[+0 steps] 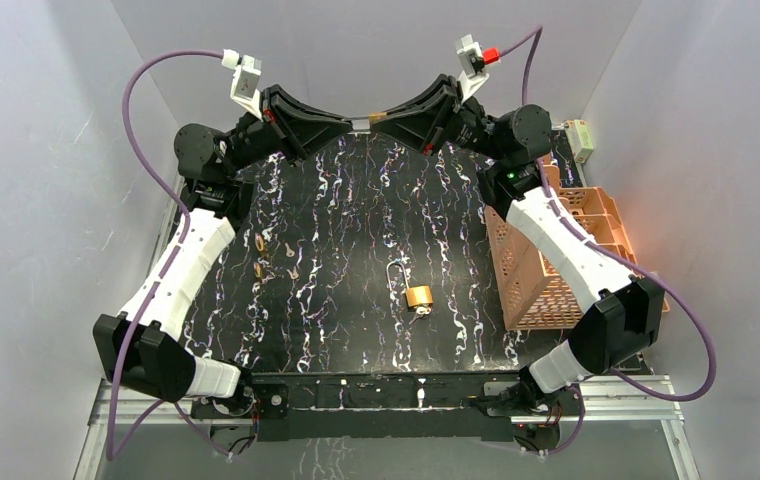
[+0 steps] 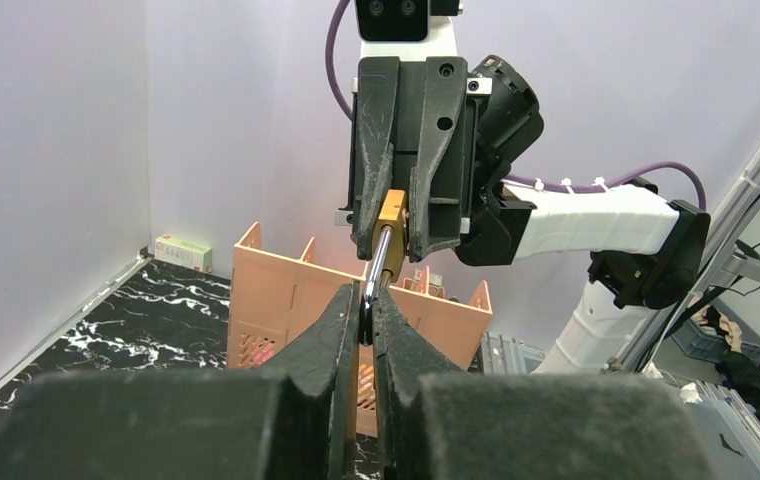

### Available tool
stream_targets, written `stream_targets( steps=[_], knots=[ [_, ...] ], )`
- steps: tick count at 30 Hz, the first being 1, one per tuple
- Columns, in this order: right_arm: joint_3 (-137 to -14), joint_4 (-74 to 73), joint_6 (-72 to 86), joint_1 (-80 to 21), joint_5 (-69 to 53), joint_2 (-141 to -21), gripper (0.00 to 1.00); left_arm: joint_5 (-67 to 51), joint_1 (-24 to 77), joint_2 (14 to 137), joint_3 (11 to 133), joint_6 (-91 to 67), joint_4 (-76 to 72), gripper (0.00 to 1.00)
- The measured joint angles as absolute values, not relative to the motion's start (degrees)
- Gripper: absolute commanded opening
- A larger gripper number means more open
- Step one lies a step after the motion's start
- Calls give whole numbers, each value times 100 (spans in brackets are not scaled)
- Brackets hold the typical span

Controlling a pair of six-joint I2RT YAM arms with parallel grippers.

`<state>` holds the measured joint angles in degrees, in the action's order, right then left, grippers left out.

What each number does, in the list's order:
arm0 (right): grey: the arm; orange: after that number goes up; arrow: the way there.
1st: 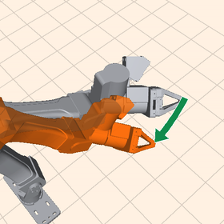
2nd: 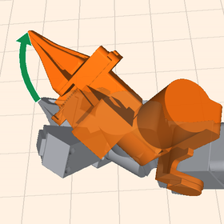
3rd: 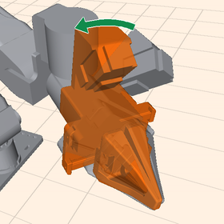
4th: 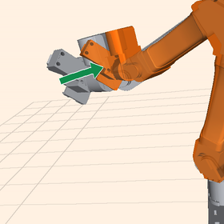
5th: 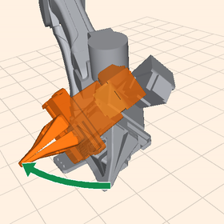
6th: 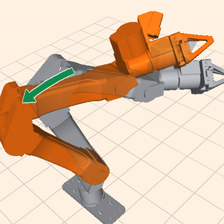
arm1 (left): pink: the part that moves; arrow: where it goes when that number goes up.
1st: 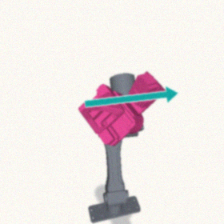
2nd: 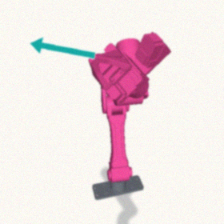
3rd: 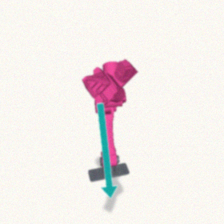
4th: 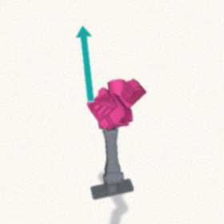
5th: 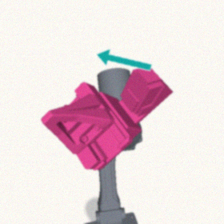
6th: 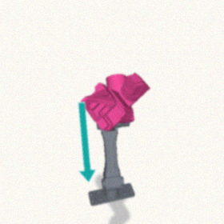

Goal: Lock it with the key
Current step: Lock the lock.

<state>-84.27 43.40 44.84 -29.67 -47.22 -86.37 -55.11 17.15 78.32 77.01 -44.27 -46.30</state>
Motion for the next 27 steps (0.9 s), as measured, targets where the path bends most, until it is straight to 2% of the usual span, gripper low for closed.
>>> stream_targets(
  steps=[2, 3, 4, 5, 9, 13, 19, 25, 27],
  knots=[
    [-8407, 4322, 4458, -2976, -4687, -8611, 0, -5509, 1717, 7835, 7712, -4425, -4633, 0],
    [-8388, 4303, 4445, -2982, -4668, -8591, 13, -5509, 1717, 7835, 7712, -4427, -4635, 0],
    [-8379, 4268, 4416, -2989, -4650, -8571, 31, -5505, 1715, 7835, 7712, -4425, -4635, 0],
    [-8379, 4202, 4375, -2993, -4635, -8552, 43, -5489, 1717, 7835, 7712, -4425, -4628, 0],
    [-8322, 3802, 4228, -3242, -4700, -8479, 62, -5457, 2012, 7852, 7784, -4180, -4270, 0],
    [-7942, 3341, 4125, -3330, -4882, -8287, 68, -5389, 2233, 7854, 7975, -3662, -3559, 0],
    [-7601, 3022, 4093, -2571, -5111, -7861, 74, -5273, 2263, 7852, 8315, -2995, -2696, 0],
    [-7557, 2698, 3837, -2176, -5221, -7424, 73, -5190, 2263, 7850, 8420, -2571, -2099, 0],
    [-7557, 2672, 3760, -2147, -5262, -7365, 68, -5188, 2263, 7848, 8436, -2506, -2001, 0]
  ],
)
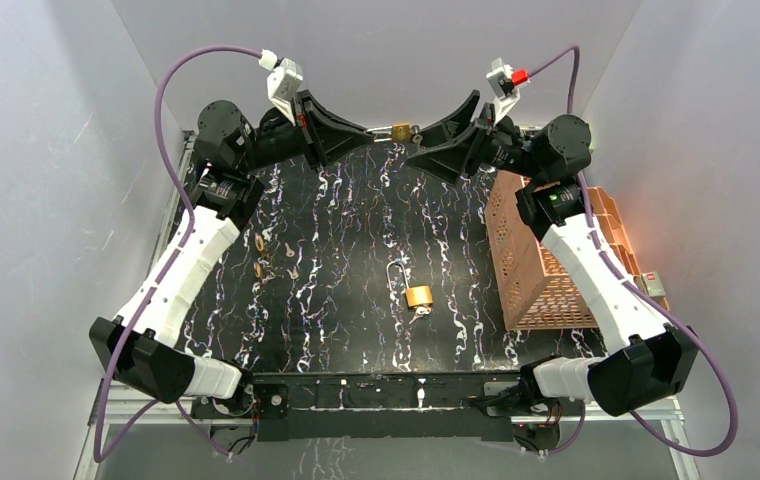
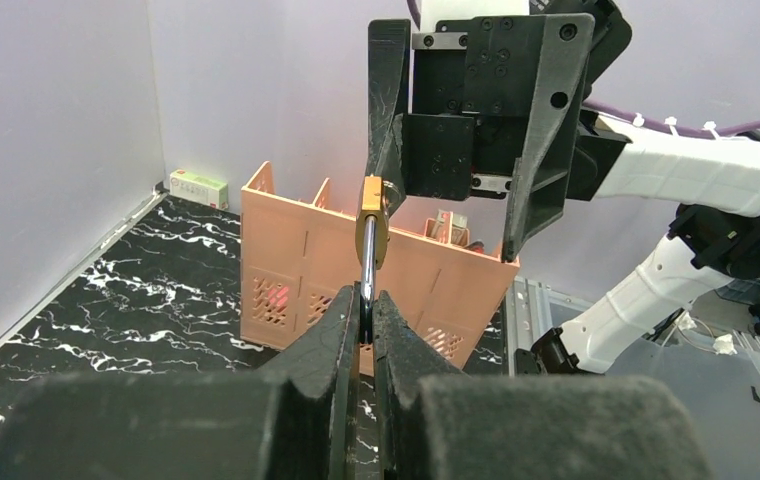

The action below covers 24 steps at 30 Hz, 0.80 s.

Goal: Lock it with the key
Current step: Lock the lock.

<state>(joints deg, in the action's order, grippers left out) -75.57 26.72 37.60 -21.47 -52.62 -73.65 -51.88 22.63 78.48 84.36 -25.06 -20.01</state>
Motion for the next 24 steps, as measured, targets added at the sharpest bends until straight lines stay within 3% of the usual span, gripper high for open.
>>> stream_targets(
  steps=[7, 12, 19, 24],
  knots=[
    [-7629, 2593, 3662, -2141, -5376, -7616, 38, -5190, 2263, 7843, 8444, -2392, -1841, 0],
    [-7789, 2423, 3551, -2134, -5422, -7830, 0, -5190, 2261, 7843, 8451, -2307, -1741, 0],
    [-7915, 1944, 3212, -1992, -5561, -7780, 0, -5452, 1914, 7813, 8525, -2318, -1647, 0],
    [-7905, 1350, 2862, -1306, -5669, -7450, 0, -5798, 930, 7802, 8591, -2567, -1686, 0]
  ],
)
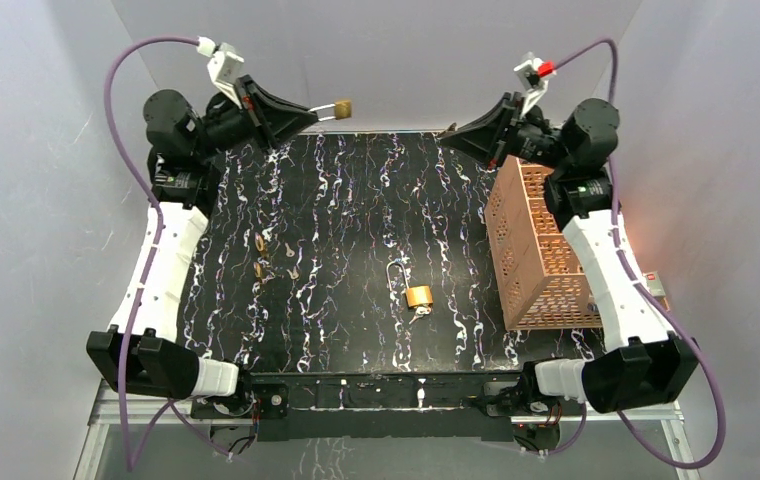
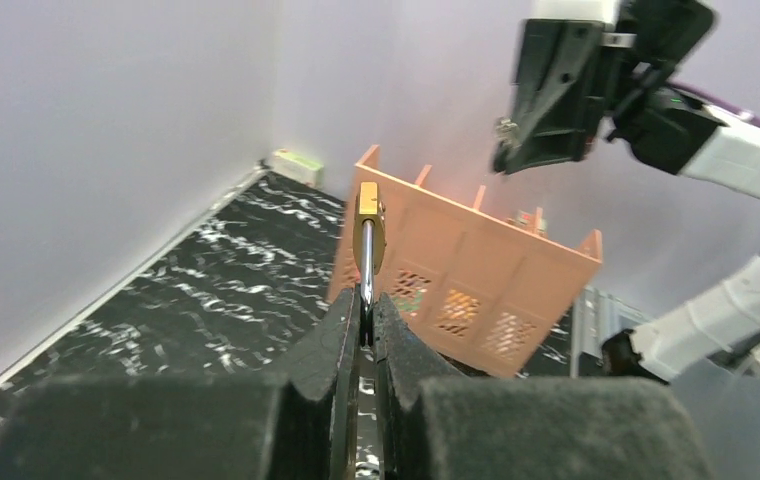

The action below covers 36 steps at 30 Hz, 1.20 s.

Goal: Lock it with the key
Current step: Lock the lock, then place the key at the center of the board.

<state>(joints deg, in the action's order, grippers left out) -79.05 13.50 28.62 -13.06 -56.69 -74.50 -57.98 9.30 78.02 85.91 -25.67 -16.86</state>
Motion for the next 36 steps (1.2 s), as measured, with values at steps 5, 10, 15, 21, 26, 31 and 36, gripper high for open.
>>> stream_targets(
  steps=[5, 10, 15, 21, 26, 31, 36],
  knots=[
    [-7703, 1197, 2733, -1105, -5498, -7107, 0, -5618, 539, 7745, 8779, -2126, -899, 0],
    [-7516, 537, 2062, -2392, -4257, -7251, 0, -4101, 604, 7629, 8829, -1070, 838, 0],
    [-7522, 30, 1632, -3844, -2696, -8154, 0, -1942, 611, 7616, 8259, -574, 1813, 0],
    [-8291, -412, 1299, -4600, -1085, -10416, 0, 187, 600, 8350, 7913, -158, 2467, 0],
    [-12315, -473, 1356, -4853, -805, -13780, 0, 231, 491, 9655, 8187, -158, 2683, 0],
    [-12949, -434, 1894, -4969, -1199, -15095, 0, 193, 95, 10674, 8340, -196, 3052, 0],
    [-12980, -43, 2226, -4967, -1411, -15332, 0, 204, 25, 10805, 8523, -193, 2980, 0]
  ],
)
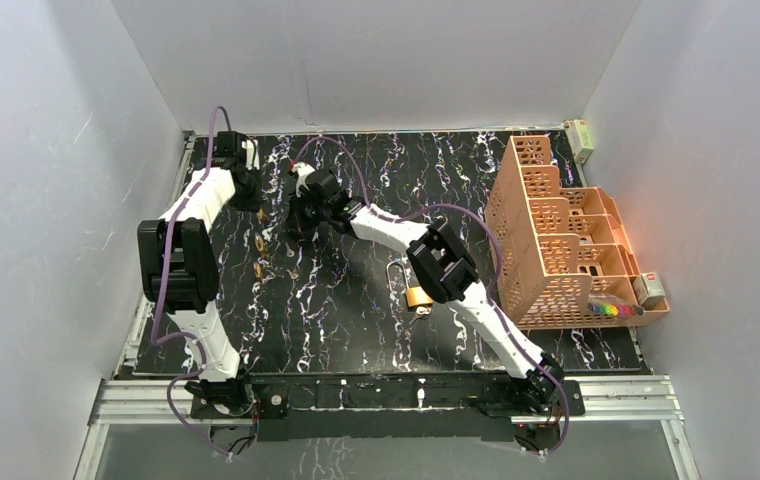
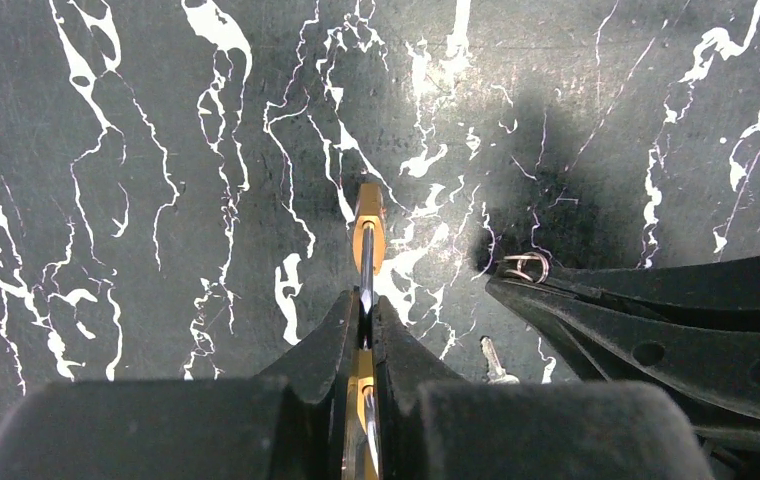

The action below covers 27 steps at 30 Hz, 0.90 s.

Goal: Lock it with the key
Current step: Place the key at the center of the board, then place the lock at the center of the board.

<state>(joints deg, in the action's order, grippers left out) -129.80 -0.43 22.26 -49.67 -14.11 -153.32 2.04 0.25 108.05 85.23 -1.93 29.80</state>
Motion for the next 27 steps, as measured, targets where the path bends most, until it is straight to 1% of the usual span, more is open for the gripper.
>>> stream_targets(
  steps=[1, 3, 7, 9, 13, 16, 18, 21, 22, 24, 25, 26, 27],
  knots=[
    [-12999, 8, 2261, -4967, -1441, -15364, 4, 204, 23, 10822, 8523, -193, 2991, 0],
    [-13021, 102, 2320, -4965, -1494, -15410, 24, 204, 23, 10842, 8523, -193, 3002, 0],
    [-13041, 252, 2449, -4963, -1579, -15469, 55, 211, 23, 10847, 8521, -193, 3002, 0],
    [-13041, 368, 2497, -4963, -1632, -15498, 65, 222, 23, 10847, 8521, -193, 3013, 0],
    [-13039, 491, 2469, -4963, -1509, -15482, 79, 270, 23, 10855, 8525, -189, 3041, 0],
    [-12658, 484, 2283, -4987, -1122, -15192, 87, 285, 23, 10912, 8576, -189, 3122, 1],
    [-12088, 381, 2093, -4991, -777, -14750, 88, 296, 23, 10997, 8656, -189, 3164, 7],
    [-11163, 246, 1835, -4952, -346, -13935, 90, 342, 23, 11100, 8761, -174, 3192, 24],
    [-10829, 224, 1728, -4919, -220, -13590, 91, 362, 23, 11113, 8790, -189, 3194, 28],
    [-10381, 128, 1564, -4840, -38, -12975, 93, 375, 23, 11115, 8794, -174, 3214, 33],
    [-10162, 97, 1466, -4799, 47, -12630, 93, 381, 23, 11115, 8801, -167, 3229, 37],
    [-9974, 58, 1391, -4770, 121, -12304, 94, 384, 23, 11115, 8812, -169, 3253, 54],
    [-9756, 34, 1306, -4735, 200, -11926, 94, 381, 23, 11115, 8831, -165, 3286, 63]
  ],
)
